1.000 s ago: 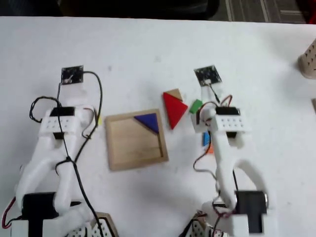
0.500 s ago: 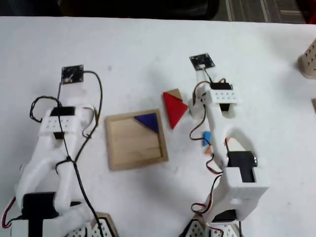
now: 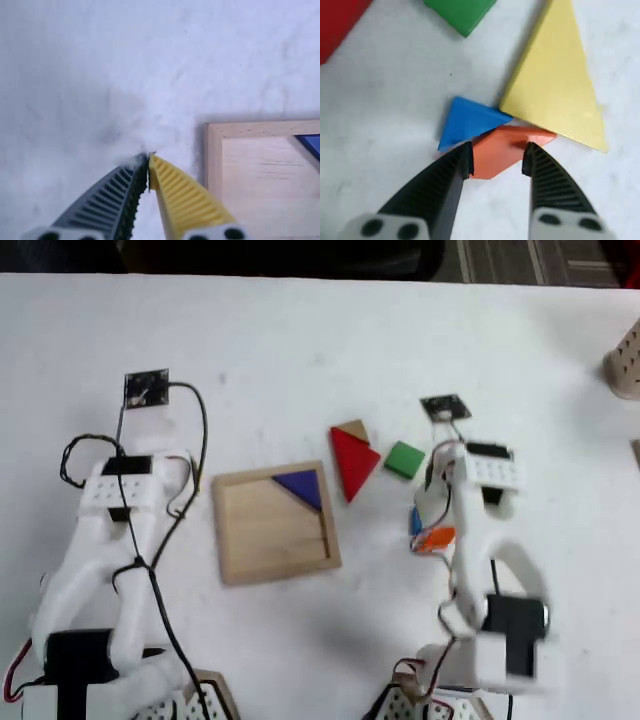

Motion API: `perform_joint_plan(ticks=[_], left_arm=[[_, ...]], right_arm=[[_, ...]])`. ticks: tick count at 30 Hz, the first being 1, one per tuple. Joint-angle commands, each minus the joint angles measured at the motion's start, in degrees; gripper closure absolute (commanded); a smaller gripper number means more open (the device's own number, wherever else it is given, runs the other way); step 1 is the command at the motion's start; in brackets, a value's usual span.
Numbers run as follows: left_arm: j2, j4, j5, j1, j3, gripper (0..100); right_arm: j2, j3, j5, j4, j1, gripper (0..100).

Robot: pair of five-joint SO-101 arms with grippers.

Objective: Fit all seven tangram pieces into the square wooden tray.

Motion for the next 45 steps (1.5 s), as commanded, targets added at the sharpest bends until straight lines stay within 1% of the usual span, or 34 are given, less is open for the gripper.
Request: perform_joint_plan(ticks=[1, 4, 6, 7, 8, 9, 12, 13, 14, 22, 24, 26, 28, 30, 34, 42, 43, 45], left_arm=[[0.1, -1.2, 0.1, -0.5, -2.4, 96], [0.1, -1.2, 0.1, -0.5, -2.4, 96], [0.1, -1.2, 0.1, -0.5, -2.4, 96], [0.2, -1.2, 0.1, -0.5, -2.4, 96], [0.2, -1.2, 0.1, -0.5, -2.3, 96], [0.2, -1.3, 0.0, -0.5, -1.9, 96], [0.1, -4.0, 0.0, -0.5, -0.6, 96], [0.1, -4.5, 0.0, -0.5, -0.4, 96], [0.1, -4.6, 0.0, -0.5, -0.3, 96], [0.1, -4.5, 0.0, -0.5, -0.3, 96], [0.1, -4.5, 0.0, -0.5, -0.3, 96], [0.1, -4.7, 0.0, -0.5, 0.3, 96], [0.1, -4.8, 0.0, -0.5, 0.3, 96], [0.1, -4.8, 0.0, -0.5, 0.3, 96], [0.1, -4.7, 0.0, -0.5, 0.3, 96], [0.1, -4.7, 0.0, -0.5, 0.3, 96], [0.1, -4.7, 0.0, -0.5, 0.3, 96], [0.1, -4.8, 0.0, -0.5, 0.3, 96]], right_arm=[[-8.5, 6.2, 7.6, -3.3, 0.7, 82.9], [-8.7, 6.5, 12.4, -2.9, 2.8, 82.9], [-8.7, 6.6, 10.5, -2.3, 4.9, 82.9], [-8.6, 6.6, 7.8, -1.7, 5.2, 82.9], [-8.6, 6.6, 3.6, -1.0, 5.2, 82.9], [-8.6, 6.6, -2.6, -0.4, 5.0, 82.9], [-8.6, 6.5, -23.6, -0.9, 1.2, 82.7], [-8.6, 6.6, -28.2, -1.5, 0.4, 82.7], [-8.6, 6.6, -30.5, -2.0, 0.1, 82.7], [-8.2, 7.4, -31.2, -2.2, 0.1, 82.6], [-6.4, 8.4, -31.3, -5.1, 0.1, 82.6], [-3.2, 8.6, -33.1, -9.0, 0.3, 82.6], [0.5, 6.7, -35.3, -10.8, 0.7, 82.6], [3.3, 3.5, -36.7, -9.1, 0.7, 82.6], [6.8, -0.6, -36.8, -5.9, 0.7, 82.5], [8.0, -0.8, -36.5, -5.0, 0.7, 83.0], [8.0, -0.4, -36.4, -5.0, 0.7, 83.7], [7.8, 0.4, -36.2, -5.0, 0.7, 88.3]])
